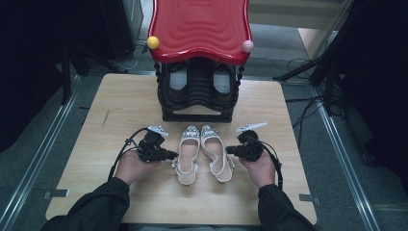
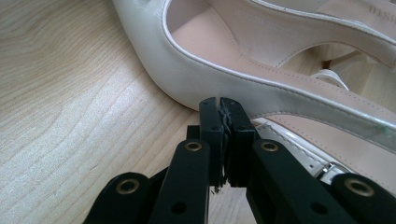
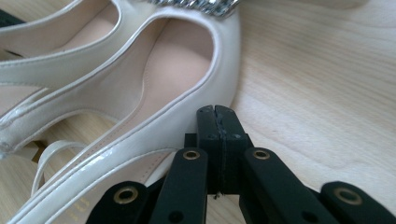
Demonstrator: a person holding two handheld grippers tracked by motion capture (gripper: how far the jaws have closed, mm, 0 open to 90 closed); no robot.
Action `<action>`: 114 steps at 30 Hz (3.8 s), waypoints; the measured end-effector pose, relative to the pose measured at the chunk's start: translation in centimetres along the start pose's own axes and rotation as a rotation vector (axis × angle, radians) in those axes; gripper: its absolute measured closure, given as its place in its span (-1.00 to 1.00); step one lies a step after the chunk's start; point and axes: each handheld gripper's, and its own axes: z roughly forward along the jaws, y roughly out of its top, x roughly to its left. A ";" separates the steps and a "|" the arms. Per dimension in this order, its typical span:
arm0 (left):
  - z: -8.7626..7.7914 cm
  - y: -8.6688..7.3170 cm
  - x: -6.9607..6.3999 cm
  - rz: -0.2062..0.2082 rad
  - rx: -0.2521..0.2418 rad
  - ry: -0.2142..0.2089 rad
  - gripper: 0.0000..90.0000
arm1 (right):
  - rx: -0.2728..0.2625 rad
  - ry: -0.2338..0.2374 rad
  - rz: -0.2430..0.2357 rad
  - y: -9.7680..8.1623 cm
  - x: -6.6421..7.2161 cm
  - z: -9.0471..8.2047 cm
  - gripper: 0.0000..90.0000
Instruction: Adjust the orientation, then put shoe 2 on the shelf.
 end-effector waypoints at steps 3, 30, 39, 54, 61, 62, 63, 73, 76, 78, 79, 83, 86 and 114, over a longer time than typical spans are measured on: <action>0.1 0.0 -0.1 0.001 0.002 -0.006 0.96 | 0.001 -0.011 0.001 0.0 0.2 0.2 1.00; 0.9 0.1 -1.3 0.008 0.017 -0.050 0.96 | -0.041 -0.021 0.009 0.2 1.4 1.4 1.00; -0.4 0.2 -1.1 0.003 -0.019 -0.050 0.73 | -0.085 0.020 0.046 0.2 0.4 0.7 0.94; -3.6 -0.5 -0.9 -0.012 -0.080 -0.069 0.21 | -0.186 0.052 0.056 0.4 1.0 -1.4 0.45; -4.4 -0.6 -0.6 -0.028 -0.088 -0.059 0.01 | -0.207 0.046 0.067 0.6 1.7 -1.8 0.30; -4.5 -0.6 -0.5 -0.031 -0.088 -0.059 0.01 | -0.204 0.047 0.068 0.6 1.8 -1.8 0.30; -4.7 -0.7 -0.3 -0.035 -0.089 -0.050 -0.02 | -0.205 0.053 0.070 0.8 2.1 -1.9 0.30; -5.6 -0.8 -0.1 -0.036 -0.102 -0.037 -0.08 | -0.186 0.058 0.057 1.0 3.5 -1.6 0.30; -5.7 -0.8 0.0 -0.033 -0.103 -0.034 -0.09 | -0.184 0.060 0.055 1.2 3.8 -1.6 0.30; -5.7 -0.9 0.0 -0.035 -0.104 -0.033 -0.09 | -0.175 0.063 0.047 1.4 4.4 -1.4 0.30; -5.8 -0.9 0.1 -0.038 -0.105 -0.032 -0.09 | -0.170 0.067 0.046 1.5 4.5 -1.3 0.30; -5.8 -0.9 0.1 -0.037 -0.106 -0.030 -0.09 | -0.141 0.069 0.033 1.8 5.3 -0.7 0.31; -5.9 -0.9 0.2 -0.036 -0.105 -0.031 -0.09 | -0.121 0.073 0.035 2.2 5.7 -0.3 0.32; -6.4 -1.1 0.6 -0.035 -0.131 -0.022 -0.09 | 0.162 -0.013 0.049 4.6 8.2 3.6 0.51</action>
